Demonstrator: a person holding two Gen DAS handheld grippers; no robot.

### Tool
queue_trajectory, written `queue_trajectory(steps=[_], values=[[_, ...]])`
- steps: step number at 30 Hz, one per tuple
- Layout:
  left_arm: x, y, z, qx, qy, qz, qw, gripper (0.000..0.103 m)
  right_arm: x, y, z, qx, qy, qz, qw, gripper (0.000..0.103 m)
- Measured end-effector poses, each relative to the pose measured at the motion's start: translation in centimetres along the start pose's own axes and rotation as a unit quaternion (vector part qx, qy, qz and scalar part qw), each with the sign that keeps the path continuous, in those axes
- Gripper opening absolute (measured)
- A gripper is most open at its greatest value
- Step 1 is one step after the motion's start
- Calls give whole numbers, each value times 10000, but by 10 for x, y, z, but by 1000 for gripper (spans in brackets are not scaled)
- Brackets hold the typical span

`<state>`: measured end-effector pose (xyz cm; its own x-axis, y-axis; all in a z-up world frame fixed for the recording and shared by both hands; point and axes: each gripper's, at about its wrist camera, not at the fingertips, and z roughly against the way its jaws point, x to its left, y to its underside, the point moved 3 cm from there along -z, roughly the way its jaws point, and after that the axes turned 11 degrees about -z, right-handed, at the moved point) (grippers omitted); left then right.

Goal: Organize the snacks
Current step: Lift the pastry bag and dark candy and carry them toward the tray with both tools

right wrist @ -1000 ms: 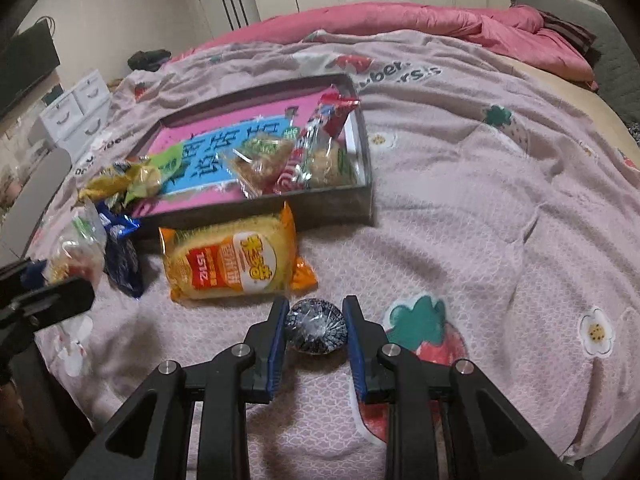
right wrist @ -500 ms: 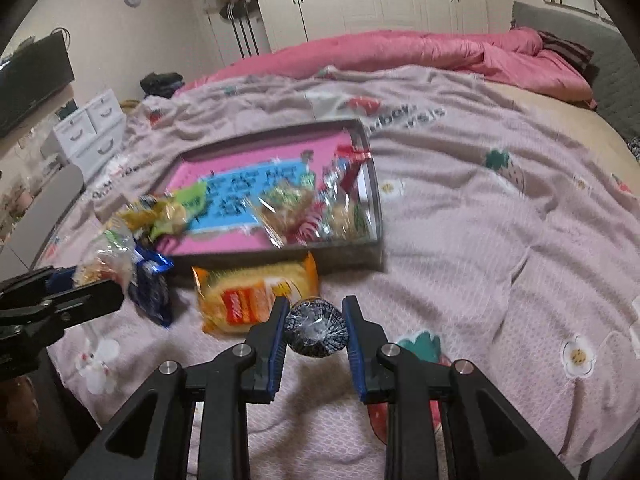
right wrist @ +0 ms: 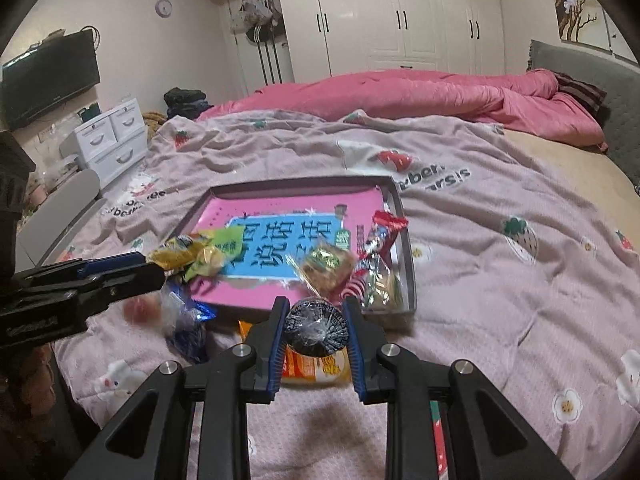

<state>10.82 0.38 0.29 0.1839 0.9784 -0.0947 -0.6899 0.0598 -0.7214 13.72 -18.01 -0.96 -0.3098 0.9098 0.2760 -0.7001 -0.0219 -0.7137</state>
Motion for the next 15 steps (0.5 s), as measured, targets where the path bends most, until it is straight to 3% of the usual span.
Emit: queue_trajectory(steps=[6,15], values=[[9,-4,-9,-15,-98,21,9999,29,5,-6,-8,-27,-47,24,10000,27],[30,15,1,179,235,209,9993,29,3,3,-12,79,-109,16,9999,27]])
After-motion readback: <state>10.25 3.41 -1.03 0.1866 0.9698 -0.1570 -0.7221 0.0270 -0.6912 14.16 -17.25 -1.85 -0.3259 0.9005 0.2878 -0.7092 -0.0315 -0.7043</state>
